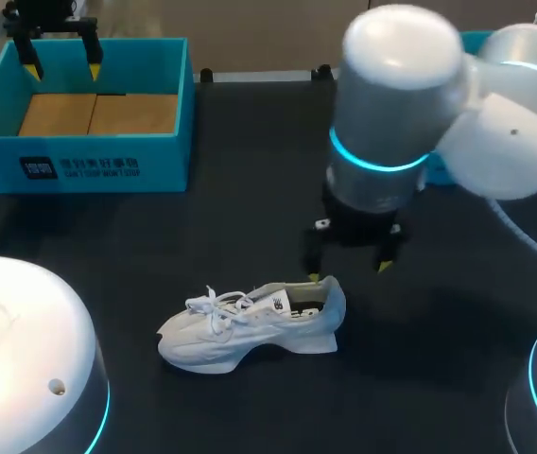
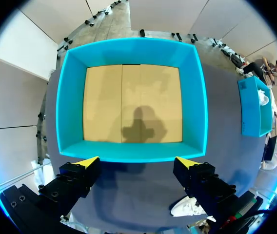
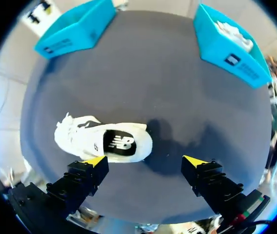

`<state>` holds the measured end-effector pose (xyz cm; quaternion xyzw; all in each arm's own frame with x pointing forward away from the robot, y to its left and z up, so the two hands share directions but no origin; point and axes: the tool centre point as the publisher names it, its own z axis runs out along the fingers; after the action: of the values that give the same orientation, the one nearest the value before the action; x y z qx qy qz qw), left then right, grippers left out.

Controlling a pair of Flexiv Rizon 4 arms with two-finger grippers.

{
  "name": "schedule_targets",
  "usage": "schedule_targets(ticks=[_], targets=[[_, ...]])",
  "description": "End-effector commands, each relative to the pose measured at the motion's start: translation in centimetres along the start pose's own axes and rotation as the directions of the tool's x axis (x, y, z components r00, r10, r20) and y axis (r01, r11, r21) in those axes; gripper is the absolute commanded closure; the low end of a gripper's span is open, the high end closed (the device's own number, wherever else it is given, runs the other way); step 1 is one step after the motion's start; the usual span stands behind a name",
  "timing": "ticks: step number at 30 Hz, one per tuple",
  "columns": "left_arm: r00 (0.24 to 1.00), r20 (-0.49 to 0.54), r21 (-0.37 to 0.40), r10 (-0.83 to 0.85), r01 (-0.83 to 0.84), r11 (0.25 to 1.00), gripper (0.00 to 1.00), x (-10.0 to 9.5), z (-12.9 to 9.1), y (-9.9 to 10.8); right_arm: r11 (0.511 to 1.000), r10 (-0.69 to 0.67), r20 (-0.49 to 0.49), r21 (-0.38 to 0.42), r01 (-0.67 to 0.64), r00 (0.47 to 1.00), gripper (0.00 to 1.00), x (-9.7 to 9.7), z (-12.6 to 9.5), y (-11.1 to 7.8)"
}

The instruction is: Take the shoe out of the shoebox, open the shoe tongue, remove and reinsert the insole, then place the shoe into the shoebox

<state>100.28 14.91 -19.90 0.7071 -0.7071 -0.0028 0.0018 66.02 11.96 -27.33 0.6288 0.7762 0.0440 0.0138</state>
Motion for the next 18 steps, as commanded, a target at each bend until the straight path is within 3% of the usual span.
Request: schedule_targets(ticks=[1,9,12,14,16,17,18], targets=[[1.0,0.0,0.001,0.0,0.0,1.0,0.0,0.0,0.0,0.1,0.992,-0.124,-0.315,-0.019,0.124,0.941,0.0,-3.7,-0.5,-0.6],[1.0,0.0,0.001,0.0,0.0,1.0,0.0,0.0,0.0,0.1,0.992,-0.124,-0.315,-0.019,0.124,0.941,0.0,-3.7,-0.5,-0.6],[1.0,0.0,0.001,0.0,0.0,1.0,0.0,0.0,0.0,0.1,0.944,-0.329,-0.386,-0.158,0.289,0.862,0.0,-3.4,1.3,-0.3],[1.0,0.0,0.001,0.0,0.0,1.0,0.0,0.0,0.0,0.1,0.861,-0.499,-0.475,-0.37,0.35,0.725,0.0,-4.4,1.3,-0.6],[1.0,0.0,0.001,0.0,0.0,1.0,0.0,0.0,0.0,0.1,0.756,-0.631,-0.456,-0.54,0.369,0.628,0.0,-5.7,1.2,-0.9],[1.0,0.0,0.001,0.0,0.0,1.0,0.0,0.0,0.0,0.1,0.691,-0.698,-0.456,-0.631,0.352,0.553,0.0,-6.4,1.3,-1.0],[1.0,0.0,0.001,0.0,0.0,1.0,0.0,0.0,0.0,0.1,0.627,-0.773,-0.496,-0.692,0.358,0.395,0.0,-6.7,1.5,-1.1]])
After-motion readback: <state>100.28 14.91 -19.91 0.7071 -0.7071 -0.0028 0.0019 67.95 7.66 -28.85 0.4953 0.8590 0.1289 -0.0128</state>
